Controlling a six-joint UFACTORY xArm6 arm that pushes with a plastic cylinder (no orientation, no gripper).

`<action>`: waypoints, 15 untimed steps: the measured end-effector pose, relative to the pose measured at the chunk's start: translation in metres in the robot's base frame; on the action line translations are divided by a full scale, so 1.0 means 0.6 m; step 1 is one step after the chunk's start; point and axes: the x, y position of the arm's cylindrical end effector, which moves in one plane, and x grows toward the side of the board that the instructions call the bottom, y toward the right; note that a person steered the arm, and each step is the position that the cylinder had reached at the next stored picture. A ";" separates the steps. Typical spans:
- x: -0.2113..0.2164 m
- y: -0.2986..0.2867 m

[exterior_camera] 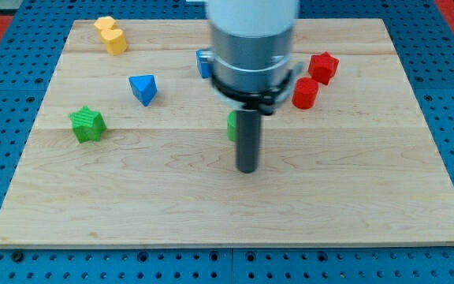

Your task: Move green circle near green star

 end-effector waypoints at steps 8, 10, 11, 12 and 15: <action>-0.103 0.069; -0.103 0.074; -0.103 0.075; -0.103 0.075; -0.133 -0.062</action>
